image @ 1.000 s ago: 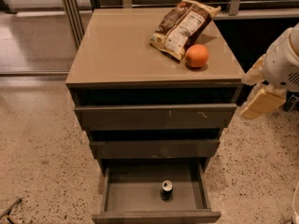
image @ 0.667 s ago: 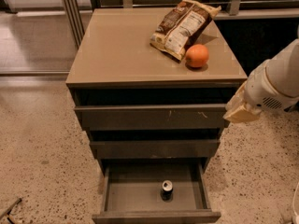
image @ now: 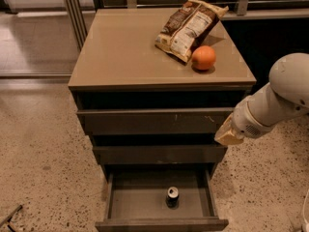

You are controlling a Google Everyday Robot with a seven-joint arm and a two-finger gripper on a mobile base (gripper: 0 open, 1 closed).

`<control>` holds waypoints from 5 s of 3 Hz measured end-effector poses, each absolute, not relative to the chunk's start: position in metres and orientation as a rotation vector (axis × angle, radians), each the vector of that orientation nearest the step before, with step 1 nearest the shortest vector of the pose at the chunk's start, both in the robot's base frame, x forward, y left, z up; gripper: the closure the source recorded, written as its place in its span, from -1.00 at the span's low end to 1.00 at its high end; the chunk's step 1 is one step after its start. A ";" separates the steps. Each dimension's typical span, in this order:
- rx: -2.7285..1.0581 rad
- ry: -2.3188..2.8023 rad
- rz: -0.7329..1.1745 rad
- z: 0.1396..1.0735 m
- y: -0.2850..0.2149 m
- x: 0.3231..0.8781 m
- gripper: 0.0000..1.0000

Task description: Pick pepsi can from bottom drawer and place on counter

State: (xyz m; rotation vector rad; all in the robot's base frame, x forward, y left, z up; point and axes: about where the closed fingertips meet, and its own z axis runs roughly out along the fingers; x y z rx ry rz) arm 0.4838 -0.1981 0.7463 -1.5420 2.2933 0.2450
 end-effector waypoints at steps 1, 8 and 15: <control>-1.542 2.293 0.245 0.746 -0.198 0.484 1.00; -1.535 2.269 0.455 0.387 -0.252 0.482 1.00; -1.585 1.958 0.708 0.237 -0.154 0.533 0.16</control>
Offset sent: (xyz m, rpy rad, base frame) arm -0.0002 -0.0051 -0.0265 -0.0360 -0.0298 0.0363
